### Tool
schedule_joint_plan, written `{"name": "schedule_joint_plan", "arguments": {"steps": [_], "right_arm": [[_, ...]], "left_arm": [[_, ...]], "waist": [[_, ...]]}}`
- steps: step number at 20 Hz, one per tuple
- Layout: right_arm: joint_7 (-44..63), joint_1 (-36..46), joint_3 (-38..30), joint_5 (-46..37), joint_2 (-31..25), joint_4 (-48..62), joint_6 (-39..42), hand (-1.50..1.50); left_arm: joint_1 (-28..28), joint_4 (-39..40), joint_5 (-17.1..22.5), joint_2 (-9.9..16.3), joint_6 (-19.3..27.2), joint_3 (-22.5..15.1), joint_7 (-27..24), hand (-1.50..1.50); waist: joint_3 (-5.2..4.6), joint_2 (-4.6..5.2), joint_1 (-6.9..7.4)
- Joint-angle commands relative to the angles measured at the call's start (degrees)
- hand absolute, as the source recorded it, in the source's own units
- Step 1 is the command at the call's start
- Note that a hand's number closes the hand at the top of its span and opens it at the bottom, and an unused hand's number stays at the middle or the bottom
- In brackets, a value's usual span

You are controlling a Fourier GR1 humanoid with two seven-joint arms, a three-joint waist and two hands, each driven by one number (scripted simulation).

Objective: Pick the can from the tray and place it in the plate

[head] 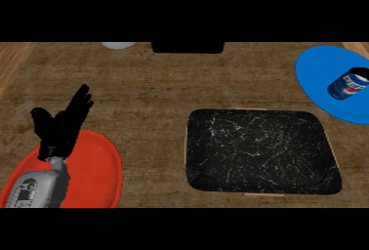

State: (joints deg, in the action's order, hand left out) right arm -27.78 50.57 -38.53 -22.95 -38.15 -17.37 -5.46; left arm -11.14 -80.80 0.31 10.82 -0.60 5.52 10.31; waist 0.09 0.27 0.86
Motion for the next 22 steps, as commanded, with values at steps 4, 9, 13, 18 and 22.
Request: {"name": "schedule_joint_plan", "arguments": {"steps": [4, 9, 13, 18, 22], "right_arm": [[-0.1, -4.4, -4.4, 7.0, -5.1, 3.5, 17.0, -1.5], [-1.8, -4.7, -4.0, 8.6, -5.7, 2.9, 16.0, -1.5], [-4.7, -7.6, -3.8, 9.1, -9.0, 3.5, 19.0, -1.5], [-7.5, -10.4, -3.5, 9.3, -9.3, 4.8, 18.1, -1.5], [-6.8, -10.4, -3.4, 9.9, -9.7, 5.5, 16.2, -1.5]], "left_arm": [[1.9, 1.7, -0.7, -1.0, -0.3, -0.5, -3.6, 0.0], [-0.3, -0.3, -1.1, -1.5, 0.4, -1.3, 0.8, 0.0], [-1.5, -0.7, 0.0, 0.4, -0.6, 0.4, 2.1, 0.0], [-2.8, 1.8, 0.6, 0.5, -1.5, 1.2, 0.9, 0.0], [1.0, -0.9, -0.8, -1.4, -0.6, -0.8, -1.0, 0.0]], "waist": [[0.02, 0.23, -0.27], [0.04, 0.24, 0.4], [0.08, 0.31, 0.53], [0.1, 0.48, 0.64], [0.14, 0.46, 1.16]]}}
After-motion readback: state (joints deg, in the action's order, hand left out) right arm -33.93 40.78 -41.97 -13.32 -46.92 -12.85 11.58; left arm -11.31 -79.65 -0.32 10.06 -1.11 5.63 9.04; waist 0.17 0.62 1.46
